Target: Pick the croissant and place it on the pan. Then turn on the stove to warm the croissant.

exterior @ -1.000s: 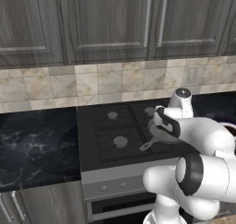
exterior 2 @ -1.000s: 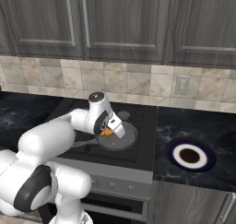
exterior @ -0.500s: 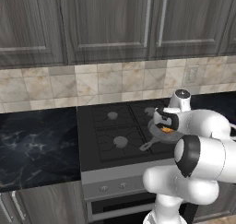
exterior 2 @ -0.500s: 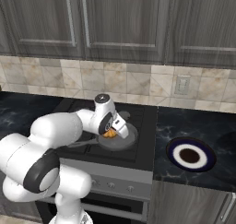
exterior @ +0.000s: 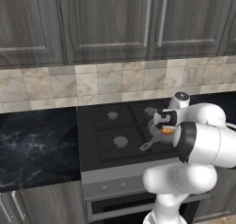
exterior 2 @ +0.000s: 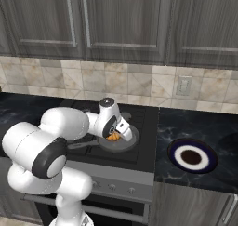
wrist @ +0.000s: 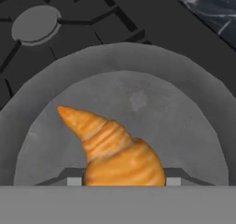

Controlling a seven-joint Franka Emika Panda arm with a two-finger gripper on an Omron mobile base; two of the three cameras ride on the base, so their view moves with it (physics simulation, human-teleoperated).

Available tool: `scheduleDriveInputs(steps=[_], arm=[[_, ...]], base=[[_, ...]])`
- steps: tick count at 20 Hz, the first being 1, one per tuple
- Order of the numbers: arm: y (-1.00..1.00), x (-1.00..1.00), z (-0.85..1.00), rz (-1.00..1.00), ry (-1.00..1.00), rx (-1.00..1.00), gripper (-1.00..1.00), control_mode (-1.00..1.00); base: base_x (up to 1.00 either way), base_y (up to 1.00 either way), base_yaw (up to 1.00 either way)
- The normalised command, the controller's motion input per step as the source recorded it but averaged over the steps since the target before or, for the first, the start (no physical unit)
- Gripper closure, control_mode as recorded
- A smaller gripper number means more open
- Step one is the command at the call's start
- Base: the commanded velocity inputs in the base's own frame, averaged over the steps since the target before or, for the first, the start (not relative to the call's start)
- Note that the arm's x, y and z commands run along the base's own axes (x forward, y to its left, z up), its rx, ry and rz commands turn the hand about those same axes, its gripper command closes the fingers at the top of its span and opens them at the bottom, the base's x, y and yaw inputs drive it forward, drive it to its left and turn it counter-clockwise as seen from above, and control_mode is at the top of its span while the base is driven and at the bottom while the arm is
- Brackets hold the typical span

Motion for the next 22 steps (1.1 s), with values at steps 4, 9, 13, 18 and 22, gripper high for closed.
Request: scheduleDriveInputs(steps=[4, 9, 13, 18, 22], arm=[[0.00, 0.19, -0.22, 0.00, 0.02, 0.00, 1.00, -1.00], [-0.10, 0.09, -0.16, 0.01, 0.01, 0.00, -1.00, -1.00], [-0.07, 0.07, -0.07, 0.01, 0.01, 0.00, -1.00, -1.00], [-0.01, 0.01, 0.00, 0.00, 0.01, 0.00, -1.00, -1.00], [-0.01, 0.00, 0.00, 0.00, 0.00, 0.00, -1.00, -1.00]], base=[[0.00, 0.00, 0.00], [0.00, 0.00, 0.00], [0.00, 0.00, 0.00], [0.00, 0.00, 0.00], [0.00, 0.00, 0.00]])
